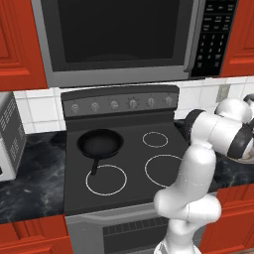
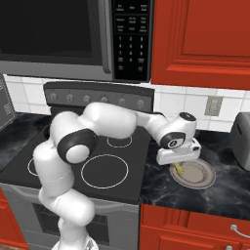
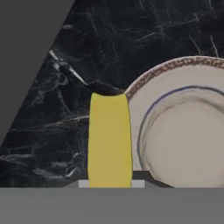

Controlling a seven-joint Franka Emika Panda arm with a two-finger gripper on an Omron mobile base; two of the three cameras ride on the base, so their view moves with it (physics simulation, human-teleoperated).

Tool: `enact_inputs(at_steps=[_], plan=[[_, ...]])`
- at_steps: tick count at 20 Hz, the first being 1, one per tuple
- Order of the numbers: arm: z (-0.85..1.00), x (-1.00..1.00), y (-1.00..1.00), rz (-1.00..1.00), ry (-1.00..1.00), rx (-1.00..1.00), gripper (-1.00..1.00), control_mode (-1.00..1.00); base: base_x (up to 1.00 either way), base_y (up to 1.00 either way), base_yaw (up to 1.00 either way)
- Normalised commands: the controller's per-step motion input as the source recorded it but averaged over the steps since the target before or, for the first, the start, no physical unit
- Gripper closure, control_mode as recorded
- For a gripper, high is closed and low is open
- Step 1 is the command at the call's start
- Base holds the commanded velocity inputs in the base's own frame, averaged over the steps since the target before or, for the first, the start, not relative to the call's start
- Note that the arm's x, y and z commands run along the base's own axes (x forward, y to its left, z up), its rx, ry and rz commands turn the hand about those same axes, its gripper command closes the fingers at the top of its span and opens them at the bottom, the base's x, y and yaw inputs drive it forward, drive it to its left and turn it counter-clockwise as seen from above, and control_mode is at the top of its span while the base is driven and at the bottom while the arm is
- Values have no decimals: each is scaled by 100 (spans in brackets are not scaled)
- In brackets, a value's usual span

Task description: Pick up the butter stick and place it in the pan. Then turn on the burner for the pan.

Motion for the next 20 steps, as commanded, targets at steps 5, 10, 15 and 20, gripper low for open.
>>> enact_inputs(at_steps=[5,10,15,20], plan=[[13,-18,61,-9,0,0,100,-100,0,0,0],[11,-4,72,-8,-2,0,100,-100,0,0,0],[16,0,78,-8,0,0,100,-100,0,0,0],[12,0,78,-8,0,0,100,-100,0,0,0]])
